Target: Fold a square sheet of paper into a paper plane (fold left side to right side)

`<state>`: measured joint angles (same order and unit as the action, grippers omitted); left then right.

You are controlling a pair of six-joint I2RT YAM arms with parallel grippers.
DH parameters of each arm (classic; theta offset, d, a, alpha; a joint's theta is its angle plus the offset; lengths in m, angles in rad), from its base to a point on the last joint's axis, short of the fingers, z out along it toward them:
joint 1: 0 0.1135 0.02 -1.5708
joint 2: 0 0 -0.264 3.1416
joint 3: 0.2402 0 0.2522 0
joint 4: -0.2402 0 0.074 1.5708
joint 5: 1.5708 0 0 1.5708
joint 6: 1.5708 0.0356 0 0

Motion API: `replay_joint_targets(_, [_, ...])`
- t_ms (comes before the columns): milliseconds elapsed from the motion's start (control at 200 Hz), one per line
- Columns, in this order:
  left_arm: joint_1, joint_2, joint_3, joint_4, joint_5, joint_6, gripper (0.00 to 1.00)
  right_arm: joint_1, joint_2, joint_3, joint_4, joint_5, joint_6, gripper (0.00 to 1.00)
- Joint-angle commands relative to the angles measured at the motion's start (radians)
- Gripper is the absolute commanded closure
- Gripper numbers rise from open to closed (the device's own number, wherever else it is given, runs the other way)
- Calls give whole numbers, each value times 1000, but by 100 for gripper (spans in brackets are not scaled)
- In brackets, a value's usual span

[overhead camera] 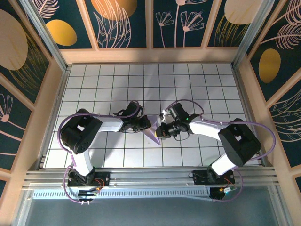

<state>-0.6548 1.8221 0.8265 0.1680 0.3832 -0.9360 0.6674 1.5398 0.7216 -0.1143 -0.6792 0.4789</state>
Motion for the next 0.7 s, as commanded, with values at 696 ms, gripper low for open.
replay_joint_targets(696, [-2, 23, -15, -114, -79, 5, 93, 43, 72, -75, 88, -11, 38, 100])
